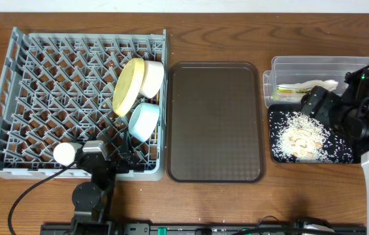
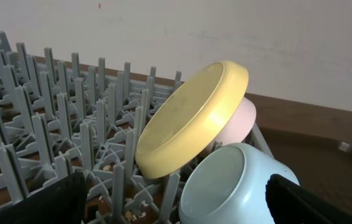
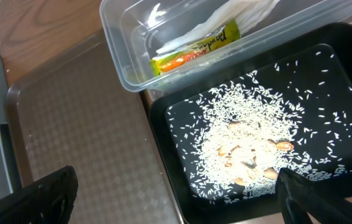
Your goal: Sort waste into correct bins and load items into the dishwasher
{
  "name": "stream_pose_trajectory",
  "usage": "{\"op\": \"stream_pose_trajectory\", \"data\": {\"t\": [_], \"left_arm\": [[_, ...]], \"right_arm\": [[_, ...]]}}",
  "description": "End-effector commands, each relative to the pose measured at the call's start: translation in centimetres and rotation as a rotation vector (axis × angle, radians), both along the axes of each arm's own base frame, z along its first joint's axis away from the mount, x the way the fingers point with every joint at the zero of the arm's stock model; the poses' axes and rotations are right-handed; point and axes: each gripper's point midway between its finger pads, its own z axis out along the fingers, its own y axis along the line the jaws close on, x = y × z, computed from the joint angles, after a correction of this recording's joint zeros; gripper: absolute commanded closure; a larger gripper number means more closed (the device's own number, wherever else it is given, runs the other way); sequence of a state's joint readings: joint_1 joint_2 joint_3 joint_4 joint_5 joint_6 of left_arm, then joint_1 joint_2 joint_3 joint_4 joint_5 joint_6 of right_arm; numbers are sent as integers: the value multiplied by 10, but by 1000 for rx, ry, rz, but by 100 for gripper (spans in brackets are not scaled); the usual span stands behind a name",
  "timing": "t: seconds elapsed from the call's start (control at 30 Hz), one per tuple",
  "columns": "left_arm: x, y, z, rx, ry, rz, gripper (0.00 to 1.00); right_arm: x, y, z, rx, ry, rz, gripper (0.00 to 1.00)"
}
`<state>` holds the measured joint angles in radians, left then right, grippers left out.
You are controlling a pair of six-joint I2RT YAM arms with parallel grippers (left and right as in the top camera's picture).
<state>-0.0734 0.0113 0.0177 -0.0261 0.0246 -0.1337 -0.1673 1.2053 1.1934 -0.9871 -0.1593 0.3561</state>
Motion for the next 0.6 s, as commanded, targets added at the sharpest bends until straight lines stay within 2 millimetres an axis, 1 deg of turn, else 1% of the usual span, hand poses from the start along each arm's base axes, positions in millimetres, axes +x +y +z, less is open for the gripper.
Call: {"op": "stream_pose_trajectory", "data": {"t": [0.0,0.1,0.17,0.3,0.37,0.43,0.57], "left_arm": [[-1,3,-18,11,58,13,7],[-1,3,-18,11,58,13,7],[-1,3,-18,11,58,13,7],[-1,3,-18,11,58,13,7],[-1,3,-18,11,58,13,7],[-1,3,-18,11,58,13,7],[-1,3,-18,11,58,13,7]], "right_arm": [[-2,4,5,-10,-13,10,1],[-11,-2,2,-68,11,26,1],[-13,-3,8,-112,-26,63,1],[-9,8,33,-235,-241,199,1],[-12,17,43,-308,-366,273,1],[-21,23,45,-374,-462,324,1],[-45,26,37,-425,-569,335,1]]}}
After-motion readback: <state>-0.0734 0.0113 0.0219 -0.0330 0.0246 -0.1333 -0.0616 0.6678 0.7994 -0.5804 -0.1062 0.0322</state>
